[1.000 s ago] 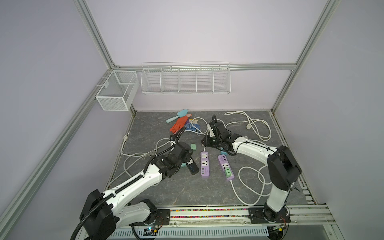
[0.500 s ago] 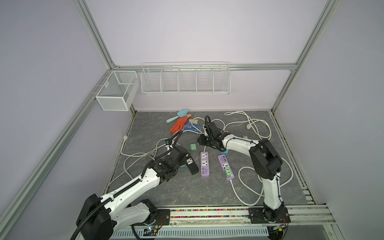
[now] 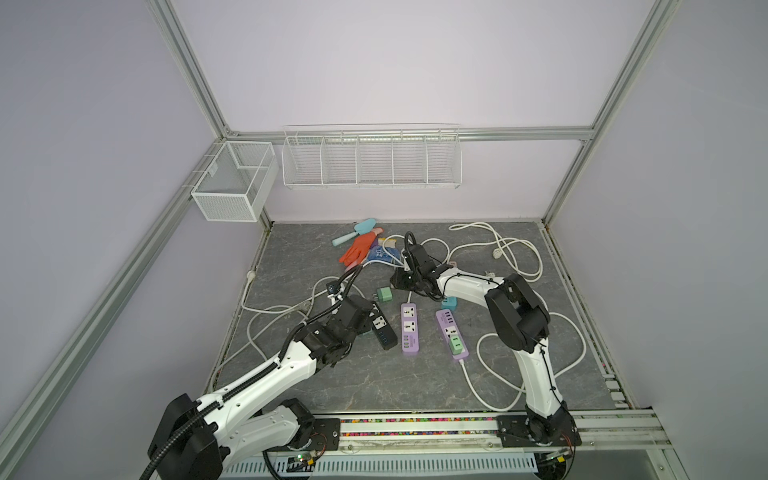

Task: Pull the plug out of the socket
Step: 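Carry the pink adapter toward the black strip with the right gripper while the left withdraws, then lower the pink adapter beside the black strip, open the right gripper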

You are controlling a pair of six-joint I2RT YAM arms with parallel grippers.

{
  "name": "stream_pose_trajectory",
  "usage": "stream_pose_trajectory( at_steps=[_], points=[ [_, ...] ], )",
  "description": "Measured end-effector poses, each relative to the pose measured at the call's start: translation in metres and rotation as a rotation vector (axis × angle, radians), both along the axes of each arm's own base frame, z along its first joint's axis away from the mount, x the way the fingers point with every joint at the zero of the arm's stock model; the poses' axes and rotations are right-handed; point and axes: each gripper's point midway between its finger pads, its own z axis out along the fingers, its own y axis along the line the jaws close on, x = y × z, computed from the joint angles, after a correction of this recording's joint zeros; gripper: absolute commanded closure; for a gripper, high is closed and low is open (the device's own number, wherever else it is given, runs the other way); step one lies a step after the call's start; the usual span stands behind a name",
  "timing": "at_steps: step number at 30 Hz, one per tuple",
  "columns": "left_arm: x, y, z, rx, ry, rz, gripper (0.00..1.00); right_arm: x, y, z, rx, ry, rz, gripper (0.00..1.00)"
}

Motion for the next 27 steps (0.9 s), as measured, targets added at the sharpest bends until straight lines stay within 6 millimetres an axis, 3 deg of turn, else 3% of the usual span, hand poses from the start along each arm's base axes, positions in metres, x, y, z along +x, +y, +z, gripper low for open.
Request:
stream_pose_trajectory(
  at_steps=[18, 23, 27],
  points=[
    [0.000, -0.002, -0.003, -0.008, 0.014, -0.001, 0.38, 0.000, -0.010, 0.001, -0.051, -0.014, -0.005, 0.37],
    [0.000, -0.003, -0.006, -0.005, 0.022, -0.004, 0.37, -0.003, -0.017, 0.018, -0.062, -0.040, -0.002, 0.24],
    [-0.001, -0.007, -0.007, -0.013, 0.031, -0.016, 0.34, -0.005, -0.020, 0.048, -0.046, -0.088, 0.009, 0.15]
  ],
)
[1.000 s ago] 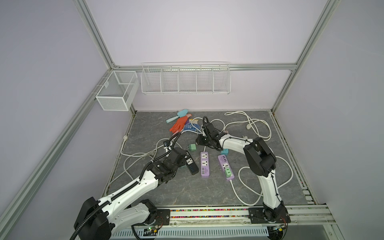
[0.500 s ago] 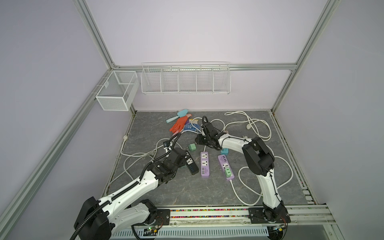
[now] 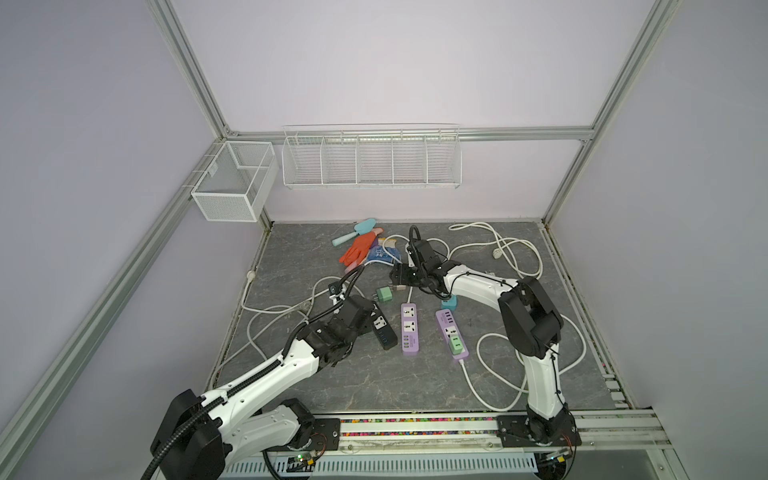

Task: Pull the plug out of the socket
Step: 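Lower the pink adapter beside the black strip, open the right gripper, then move the right gripper to the mint-green adapter while the left grips the purple strip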

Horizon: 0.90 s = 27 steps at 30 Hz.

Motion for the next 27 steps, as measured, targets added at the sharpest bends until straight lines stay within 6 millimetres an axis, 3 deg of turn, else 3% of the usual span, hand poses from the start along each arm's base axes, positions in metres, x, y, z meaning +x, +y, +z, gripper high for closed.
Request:
stream_pose_trajectory(
  at_steps=[7, 11, 17, 27],
  points=[
    [0.005, -0.017, 0.004, -0.046, 0.007, -0.038, 0.30, -0.017, -0.019, 0.048, 0.000, -0.077, 0.013, 0.00],
    [0.011, -0.038, 0.008, -0.101, 0.011, -0.093, 0.28, -0.034, -0.038, 0.066, -0.032, -0.108, 0.013, 0.10],
    [0.019, -0.079, 0.003, -0.184, 0.060, -0.199, 0.28, -0.062, -0.072, 0.079, -0.094, -0.117, -0.001, 0.11],
    [0.024, -0.142, -0.018, -0.263, 0.184, -0.368, 0.28, -0.114, -0.131, 0.081, -0.217, -0.065, -0.019, 0.11]
  ],
)
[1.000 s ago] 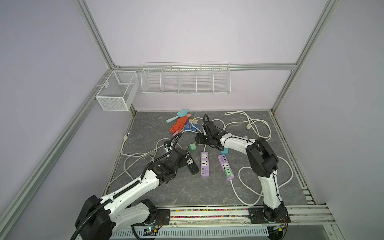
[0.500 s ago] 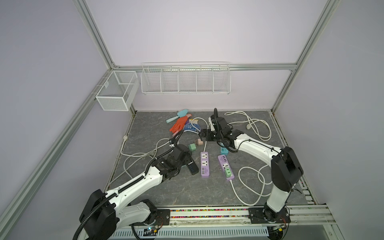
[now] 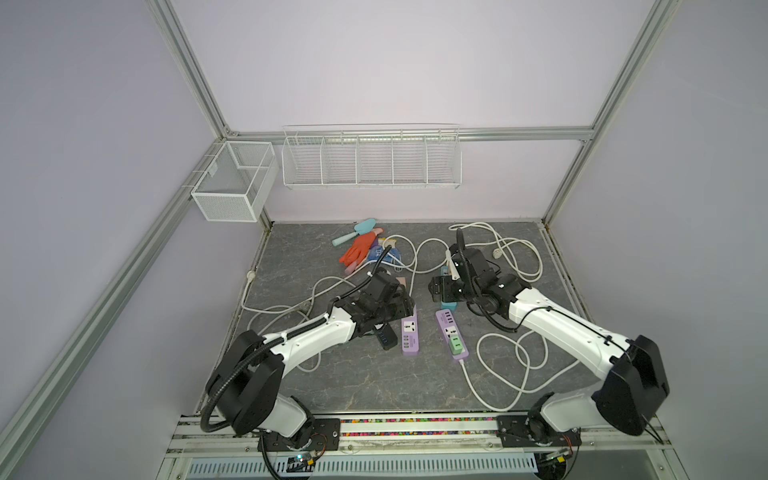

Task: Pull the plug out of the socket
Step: 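Move the right gripper to the mint-green adapter while the left grips the purple strip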

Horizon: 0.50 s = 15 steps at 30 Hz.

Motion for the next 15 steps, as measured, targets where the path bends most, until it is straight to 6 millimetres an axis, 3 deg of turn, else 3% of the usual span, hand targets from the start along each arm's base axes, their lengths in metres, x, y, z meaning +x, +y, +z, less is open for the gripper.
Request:
stream_pose_trajectory(
  at_steps=[8, 15],
  points=[
    [-0.011, -0.055, -0.015, -0.026, 0.055, -0.137, 0.29, -0.038, -0.035, -0.010, -0.089, 0.076, -0.011, 0.12],
    [-0.023, -0.073, -0.035, -0.015, 0.108, -0.194, 0.37, -0.068, -0.046, -0.032, -0.160, 0.167, 0.017, 0.09]
  ],
)
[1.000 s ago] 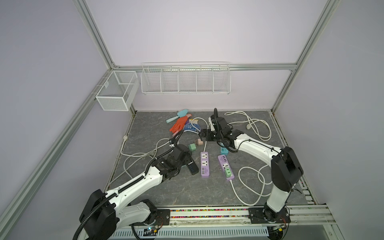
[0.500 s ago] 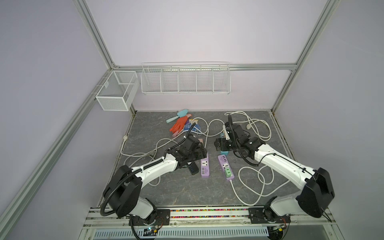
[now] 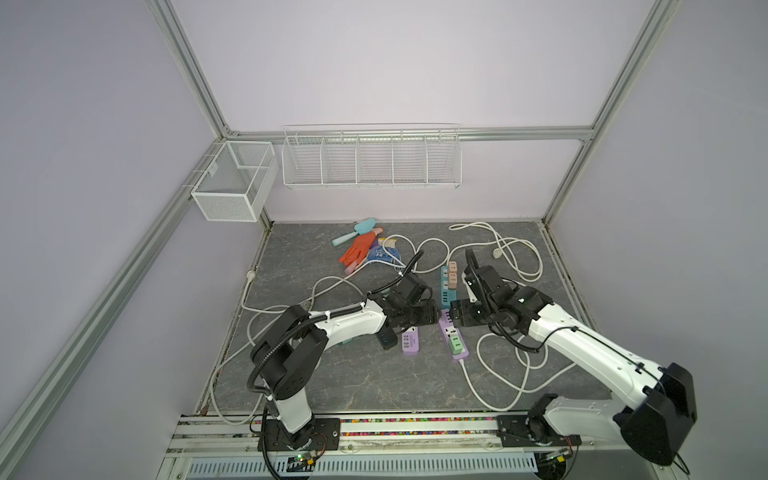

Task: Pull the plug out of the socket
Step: 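Move the right gripper to the mint-green adapter while the left grips the purple strip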

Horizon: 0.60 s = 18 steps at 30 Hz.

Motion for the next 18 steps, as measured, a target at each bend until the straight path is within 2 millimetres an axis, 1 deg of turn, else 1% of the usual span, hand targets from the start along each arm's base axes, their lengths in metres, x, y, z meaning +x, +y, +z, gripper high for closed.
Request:
stream_pose_trajectory(
  at_steps=[4, 7, 13, 18],
  points=[
    [-0.003, -0.001, -0.007, 0.003, 0.021, -0.009, 0.40, -0.017, 0.001, -0.014, -0.031, 0.049, 0.027, 0.03],
    [-0.004, -0.003, -0.010, 0.002, 0.031, -0.014, 0.44, -0.023, 0.004, -0.019, -0.028, 0.066, 0.035, 0.01],
    [-0.006, -0.009, -0.015, -0.013, 0.046, -0.028, 0.49, -0.038, 0.002, -0.040, -0.033, 0.127, 0.028, 0.16],
    [-0.007, -0.014, -0.028, -0.012, 0.069, -0.042, 0.52, -0.042, 0.006, -0.043, -0.023, 0.134, 0.027, 0.25]
  ],
)
